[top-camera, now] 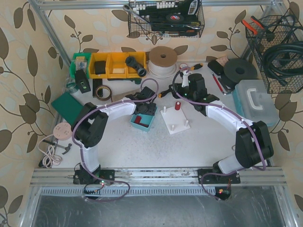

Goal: Install the large spring

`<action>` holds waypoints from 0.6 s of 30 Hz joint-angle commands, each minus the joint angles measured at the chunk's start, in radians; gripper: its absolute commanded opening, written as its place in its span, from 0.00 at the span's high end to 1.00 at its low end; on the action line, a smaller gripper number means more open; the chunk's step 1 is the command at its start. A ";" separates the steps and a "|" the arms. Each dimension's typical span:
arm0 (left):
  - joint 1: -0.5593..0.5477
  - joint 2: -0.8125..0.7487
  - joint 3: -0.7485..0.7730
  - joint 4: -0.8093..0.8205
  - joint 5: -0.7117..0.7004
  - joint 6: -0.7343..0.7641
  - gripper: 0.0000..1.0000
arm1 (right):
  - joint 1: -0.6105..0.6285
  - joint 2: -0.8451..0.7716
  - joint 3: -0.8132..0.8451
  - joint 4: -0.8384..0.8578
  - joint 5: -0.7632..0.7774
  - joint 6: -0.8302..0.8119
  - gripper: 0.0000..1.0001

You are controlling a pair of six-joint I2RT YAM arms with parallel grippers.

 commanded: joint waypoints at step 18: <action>0.001 0.085 0.016 -0.112 0.035 -0.018 0.25 | 0.002 0.006 0.025 0.019 -0.018 0.002 0.55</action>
